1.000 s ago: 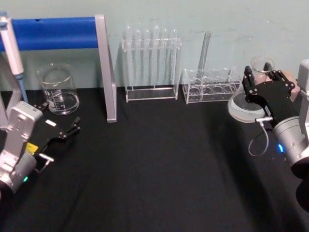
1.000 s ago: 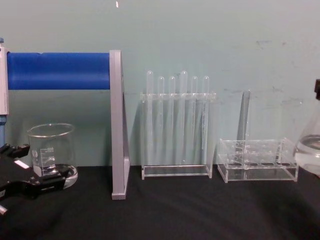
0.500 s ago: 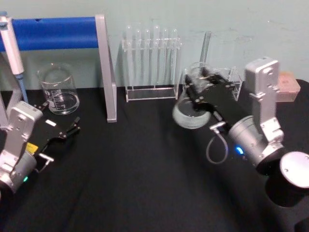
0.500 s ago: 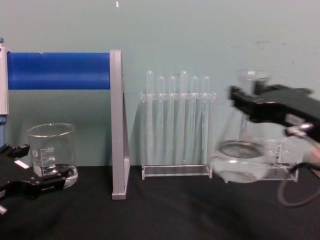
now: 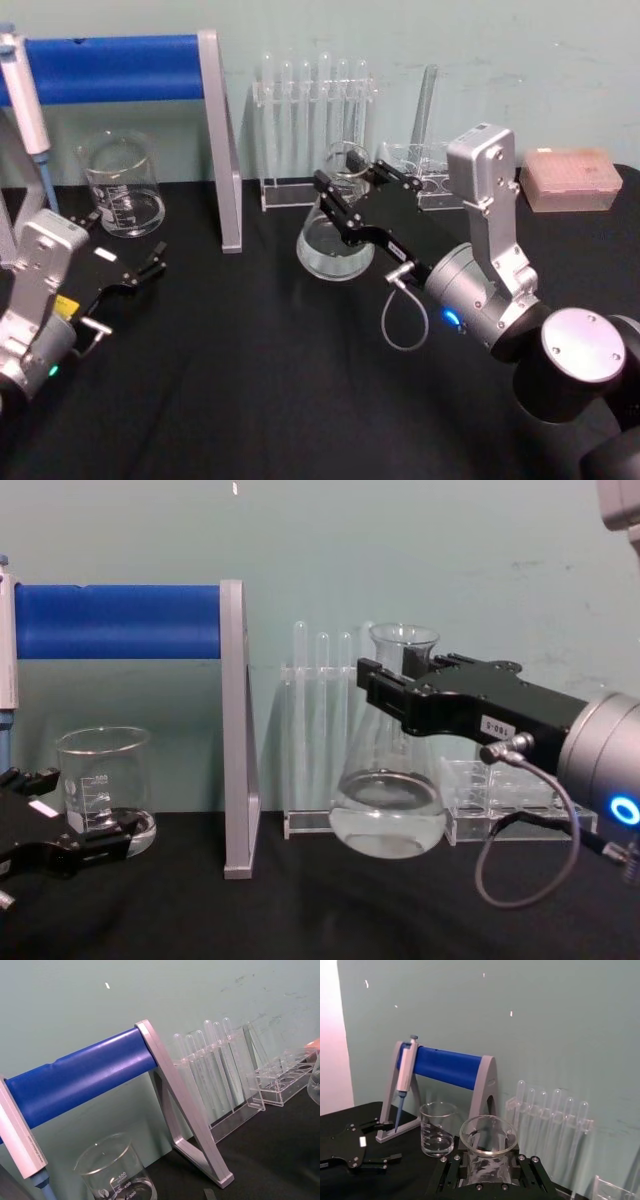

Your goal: Grasp the erlenmeyer flask with one hand, shake it three times, then place it back.

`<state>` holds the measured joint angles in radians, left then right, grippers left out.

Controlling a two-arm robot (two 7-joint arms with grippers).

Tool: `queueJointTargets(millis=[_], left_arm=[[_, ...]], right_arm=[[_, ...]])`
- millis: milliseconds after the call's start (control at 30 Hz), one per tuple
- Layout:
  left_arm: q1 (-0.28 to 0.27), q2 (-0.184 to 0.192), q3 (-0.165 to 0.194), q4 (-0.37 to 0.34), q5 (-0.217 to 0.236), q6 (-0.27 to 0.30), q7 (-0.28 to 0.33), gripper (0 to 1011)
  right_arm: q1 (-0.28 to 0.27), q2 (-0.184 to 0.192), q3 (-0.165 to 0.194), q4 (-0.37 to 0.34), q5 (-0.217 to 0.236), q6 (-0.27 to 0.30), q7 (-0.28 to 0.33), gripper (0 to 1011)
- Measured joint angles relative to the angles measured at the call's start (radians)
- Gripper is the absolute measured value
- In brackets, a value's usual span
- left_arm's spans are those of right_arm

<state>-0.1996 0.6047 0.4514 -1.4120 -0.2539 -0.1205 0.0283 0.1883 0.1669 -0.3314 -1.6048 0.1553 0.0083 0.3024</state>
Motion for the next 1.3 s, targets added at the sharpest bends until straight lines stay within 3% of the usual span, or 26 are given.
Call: queueJointTargets(millis=[233,767,1033,1300], left_arm=[[0.000,0.000,0.000,0.000,0.000,0.000,0.000,1001],[0.000,0.000,0.000,0.000,0.000,0.000,0.000,1001],[0.000,0.000,0.000,0.000,0.000,0.000,0.000,1001],[0.000,0.000,0.000,0.000,0.000,0.000,0.000,1001]], right_arm=[[-0.014,0.007,0.024,-0.013,-0.003,-0.008,-0.059,456],[-0.128,0.005,0.195,-0.108,-0.091,0.019,-0.250,456],[-0.160,-0.003,0.251,-0.136,-0.111,0.028,-0.276,457],[-0.142,-0.011,0.249,-0.116,-0.110,0.026,-0.224,456]])
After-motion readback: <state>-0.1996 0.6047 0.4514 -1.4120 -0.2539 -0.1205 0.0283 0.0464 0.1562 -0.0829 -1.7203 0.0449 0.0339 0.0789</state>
